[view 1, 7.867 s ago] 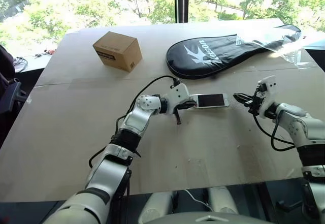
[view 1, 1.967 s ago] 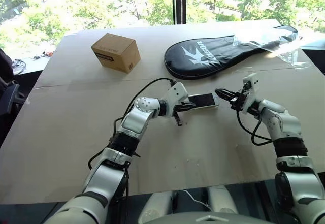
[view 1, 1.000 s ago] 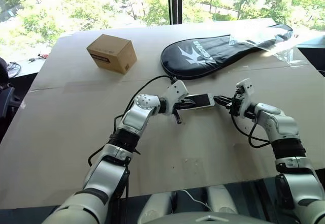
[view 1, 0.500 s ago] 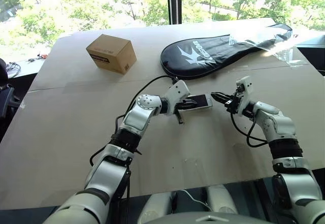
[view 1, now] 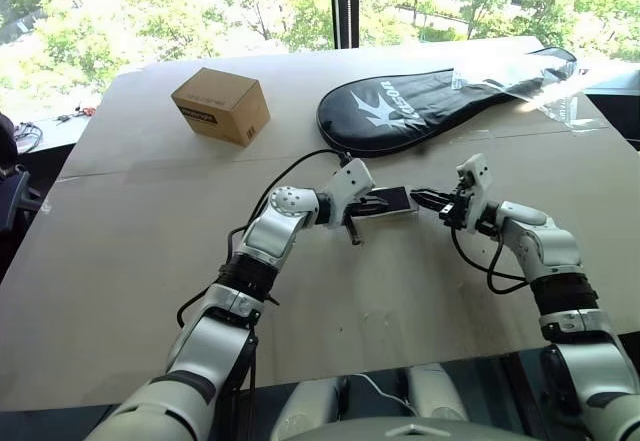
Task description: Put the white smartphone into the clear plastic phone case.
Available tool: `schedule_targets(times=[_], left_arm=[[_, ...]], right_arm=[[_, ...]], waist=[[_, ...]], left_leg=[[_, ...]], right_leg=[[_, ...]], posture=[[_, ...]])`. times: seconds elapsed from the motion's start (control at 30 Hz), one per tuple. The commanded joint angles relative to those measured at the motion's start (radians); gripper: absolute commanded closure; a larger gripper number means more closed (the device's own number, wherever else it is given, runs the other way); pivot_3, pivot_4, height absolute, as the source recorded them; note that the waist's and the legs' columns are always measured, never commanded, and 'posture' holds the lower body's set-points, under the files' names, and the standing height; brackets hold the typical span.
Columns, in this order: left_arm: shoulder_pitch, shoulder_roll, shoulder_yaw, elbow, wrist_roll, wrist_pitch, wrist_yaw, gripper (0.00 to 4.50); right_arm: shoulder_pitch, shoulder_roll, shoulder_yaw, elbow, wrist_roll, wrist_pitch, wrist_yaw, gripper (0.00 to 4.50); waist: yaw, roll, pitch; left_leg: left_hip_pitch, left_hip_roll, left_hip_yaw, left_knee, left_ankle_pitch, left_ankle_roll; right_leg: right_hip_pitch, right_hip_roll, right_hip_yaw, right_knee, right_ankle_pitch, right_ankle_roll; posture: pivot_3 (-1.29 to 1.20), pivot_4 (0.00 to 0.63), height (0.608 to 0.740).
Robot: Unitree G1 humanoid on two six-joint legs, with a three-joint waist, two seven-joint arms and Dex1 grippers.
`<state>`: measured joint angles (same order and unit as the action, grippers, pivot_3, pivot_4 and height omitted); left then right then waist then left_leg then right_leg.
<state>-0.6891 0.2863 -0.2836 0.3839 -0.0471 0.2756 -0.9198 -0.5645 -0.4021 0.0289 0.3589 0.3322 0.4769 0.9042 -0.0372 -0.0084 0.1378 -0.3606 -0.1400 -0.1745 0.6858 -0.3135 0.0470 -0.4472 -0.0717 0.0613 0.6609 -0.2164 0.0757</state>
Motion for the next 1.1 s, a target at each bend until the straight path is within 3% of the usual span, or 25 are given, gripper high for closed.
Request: schedule_targets(times=[0.03,0.33,0.57,0.77,0.9,0.93,0.97,1.03,1.1], left_arm=[[0.011,0.007,-0.006,-0.009,0.010,0.004,-0.002,4.50],[0.023,0.002,0.004,-0.021,0.002,0.033,0.001,4.50],[0.043,0.018,0.002,-0.022,0.024,0.017,0.013,4.50],[0.045,0.029,0.013,-0.027,0.027,0.020,0.022,4.50],[0.057,0.027,0.067,-0.061,-0.025,-0.042,0.019,4.50],[0.070,0.025,0.086,-0.088,-0.055,-0.062,0.004,4.50],[0.082,0.023,0.106,-0.111,-0.080,-0.064,-0.002,4.50],[0.107,0.041,0.141,-0.160,-0.129,-0.063,-0.035,3.97],[0.133,0.079,0.172,-0.200,-0.159,-0.064,-0.061,3.22]], right_arm=[[0.027,-0.029,0.096,0.044,-0.077,0.071,0.014,4.44],[0.045,-0.005,0.216,0.113,-0.202,0.016,-0.021,4.44],[0.056,0.067,0.219,0.246,-0.252,-0.041,-0.043,4.44],[0.049,0.075,0.202,0.271,-0.253,-0.104,-0.026,4.44],[0.054,0.058,0.121,0.134,-0.156,-0.238,0.064,4.44],[0.062,0.052,0.094,0.087,-0.118,-0.244,0.088,4.05],[0.068,0.048,0.071,0.048,-0.088,-0.234,0.101,4.05],[0.078,0.028,0.017,-0.043,-0.014,-0.191,0.128,3.38],[0.091,-0.008,-0.023,-0.125,0.031,-0.165,0.143,2.38]], waist=[[0.001,0.000,-0.001],[-0.001,-0.006,-0.024],[-0.003,-0.008,-0.026],[-0.005,-0.008,-0.030],[-0.003,-0.006,-0.029],[-0.004,-0.006,-0.028],[-0.003,-0.005,-0.028],[-0.004,-0.004,-0.027],[-0.005,-0.002,-0.026]], left_leg=[[0.000,0.000,0.000,0.000,0.000,0.000],[0.003,0.000,0.000,0.000,0.000,0.000],[0.040,0.003,0.002,-0.014,-0.004,0.004],[0.051,0.007,0.003,-0.017,-0.005,0.002],[0.050,0.008,0.002,-0.017,-0.005,0.002],[0.047,0.009,0.002,-0.018,-0.003,-0.002],[0.046,0.009,0.002,-0.018,-0.003,-0.003],[0.033,0.009,0.002,-0.017,-0.004,-0.002],[0.021,0.009,0.002,-0.016,-0.004,-0.002]], right_leg=[[0.000,0.000,0.000,0.000,0.000,0.000],[0.002,0.000,0.000,0.000,0.000,0.000],[0.036,0.002,0.001,-0.008,-0.001,0.001],[0.046,0.006,0.000,-0.011,-0.001,0.000],[0.045,0.007,0.000,-0.015,-0.001,0.000],[0.043,0.007,0.000,-0.015,0.000,0.000],[0.042,0.007,0.000,-0.015,0.000,0.000],[0.029,0.006,-0.001,-0.015,0.000,-0.001],[0.017,0.005,-0.002,-0.015,0.000,-0.001]], posture=[[0.00,0.150,0.740],[0.00,0.150,0.740],[0.00,0.150,0.740],[0.00,0.150,0.740],[0.00,0.150,0.740],[0.00,0.150,0.740],[0.00,0.150,0.740],[0.00,0.150,0.740],[0.00,0.150,0.740]])
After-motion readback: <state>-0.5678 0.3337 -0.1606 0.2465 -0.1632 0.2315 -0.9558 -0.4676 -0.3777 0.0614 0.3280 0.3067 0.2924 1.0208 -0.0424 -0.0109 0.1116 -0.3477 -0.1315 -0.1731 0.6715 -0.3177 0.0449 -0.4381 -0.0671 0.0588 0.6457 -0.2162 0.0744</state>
